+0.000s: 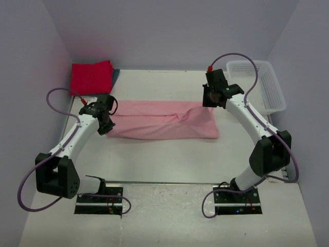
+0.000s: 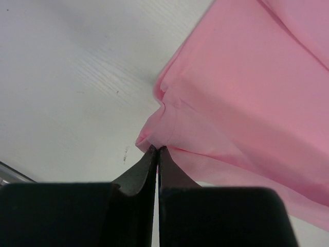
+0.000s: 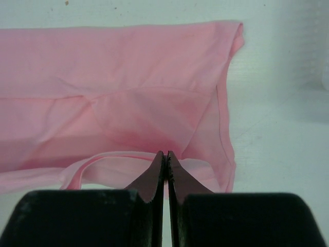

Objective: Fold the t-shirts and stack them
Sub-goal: Fold the other side of the tshirt into a rectangle

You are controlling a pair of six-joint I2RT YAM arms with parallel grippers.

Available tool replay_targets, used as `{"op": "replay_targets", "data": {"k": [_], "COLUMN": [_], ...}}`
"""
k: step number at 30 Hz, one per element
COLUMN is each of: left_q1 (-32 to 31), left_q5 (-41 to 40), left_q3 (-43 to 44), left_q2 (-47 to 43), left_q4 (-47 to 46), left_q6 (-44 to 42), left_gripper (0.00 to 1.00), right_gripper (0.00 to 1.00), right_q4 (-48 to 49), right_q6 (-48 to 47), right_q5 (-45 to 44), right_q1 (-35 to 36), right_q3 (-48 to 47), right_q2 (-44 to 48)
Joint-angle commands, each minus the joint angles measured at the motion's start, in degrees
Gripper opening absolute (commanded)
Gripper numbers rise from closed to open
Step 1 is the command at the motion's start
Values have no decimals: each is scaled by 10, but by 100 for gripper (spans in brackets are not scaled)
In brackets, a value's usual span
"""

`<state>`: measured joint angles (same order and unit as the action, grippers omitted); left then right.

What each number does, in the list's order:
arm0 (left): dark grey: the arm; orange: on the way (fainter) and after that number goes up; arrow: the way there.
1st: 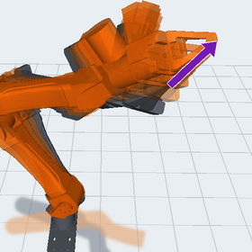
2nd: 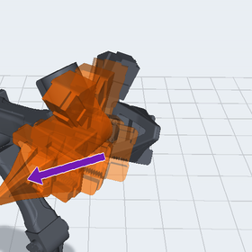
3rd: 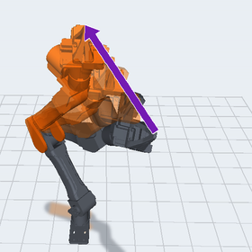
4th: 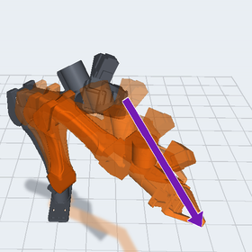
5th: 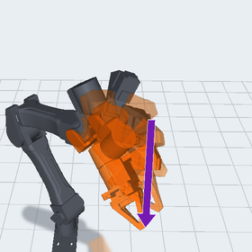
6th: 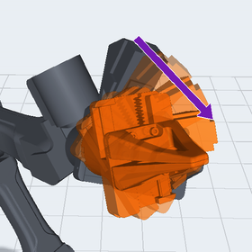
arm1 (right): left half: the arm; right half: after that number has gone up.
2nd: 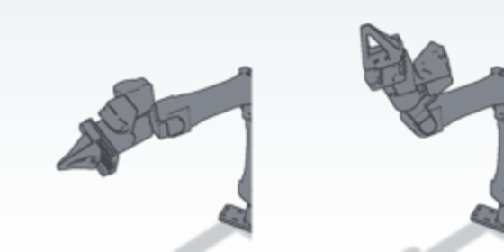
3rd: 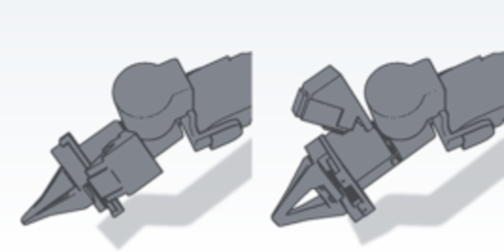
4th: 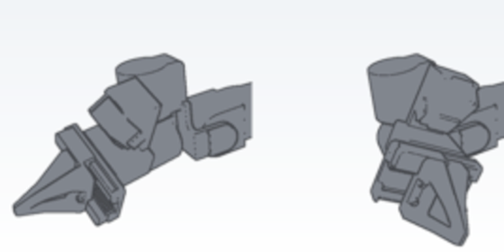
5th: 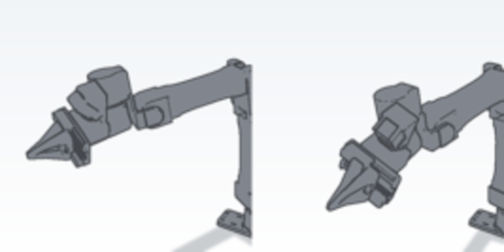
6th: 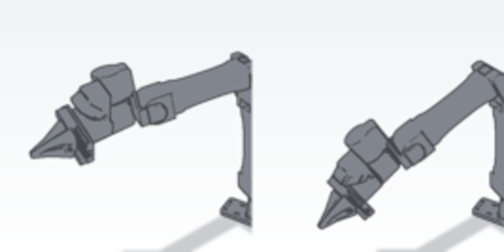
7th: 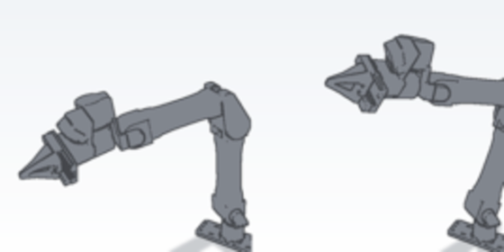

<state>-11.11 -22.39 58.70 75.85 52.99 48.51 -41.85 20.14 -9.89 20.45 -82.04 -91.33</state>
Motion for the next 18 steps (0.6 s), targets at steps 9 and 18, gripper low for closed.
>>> {"op": "replay_targets", "data": {"k": [9, 18], "left_q1": [18, 30], "left_q5": [-22, -17], "left_q3": [101, 135], "left_q2": [104, 170], "left_q4": [-22, -38], "left_q6": [-28, -37], "left_gripper": [0, 0], "right_gripper": [0, 0], "right_q4": [-15, -23], "right_q6": [-33, -50], "right_q5": [4, 24], "right_q1": [-30, -49], "right_q3": [-95, -173], "right_q2": [-72, -140]}}
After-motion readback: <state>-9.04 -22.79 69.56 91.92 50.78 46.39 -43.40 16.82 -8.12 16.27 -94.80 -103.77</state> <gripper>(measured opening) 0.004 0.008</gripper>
